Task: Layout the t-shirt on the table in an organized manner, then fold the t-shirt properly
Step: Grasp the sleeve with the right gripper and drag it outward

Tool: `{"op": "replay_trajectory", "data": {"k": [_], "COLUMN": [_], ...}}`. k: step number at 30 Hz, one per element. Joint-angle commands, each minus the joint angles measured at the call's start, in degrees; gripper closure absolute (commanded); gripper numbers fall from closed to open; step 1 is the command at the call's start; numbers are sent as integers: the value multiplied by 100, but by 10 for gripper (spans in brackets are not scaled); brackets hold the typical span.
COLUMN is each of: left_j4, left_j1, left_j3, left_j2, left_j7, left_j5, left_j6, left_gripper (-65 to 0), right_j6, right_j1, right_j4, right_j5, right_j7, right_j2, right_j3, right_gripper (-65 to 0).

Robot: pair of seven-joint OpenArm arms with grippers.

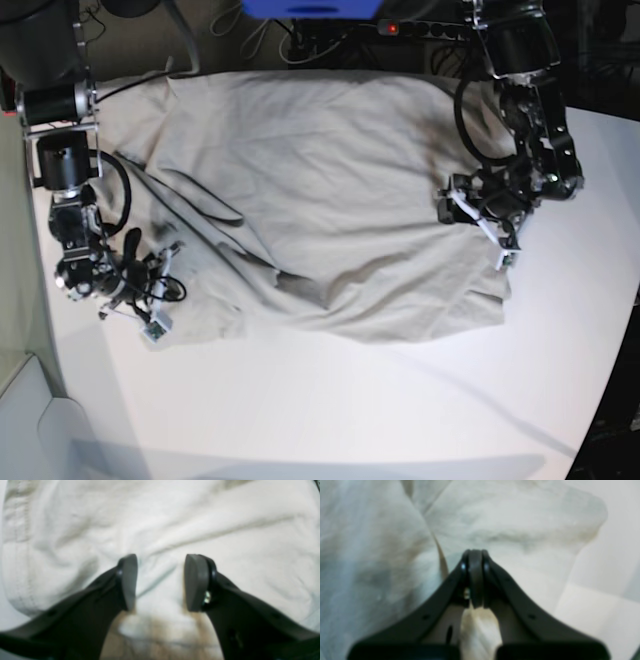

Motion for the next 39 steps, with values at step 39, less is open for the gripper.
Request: {"op": "replay_trajectory", "data": {"k": [39], "left_j4": [259], "left_j1": [240], "left_j3": [21], "left_j2": [-35], "left_j7": [443], "left_j5": [262], "left_j6": [48], "left_gripper": [-306], "right_j6": [-1662], "right_j1": [1019], "right_j4": [-796], "right_j5": [-1337], "right_j7": [1797], "right_j2": [-64], "right_j3": [148], "right_gripper": [0]}}
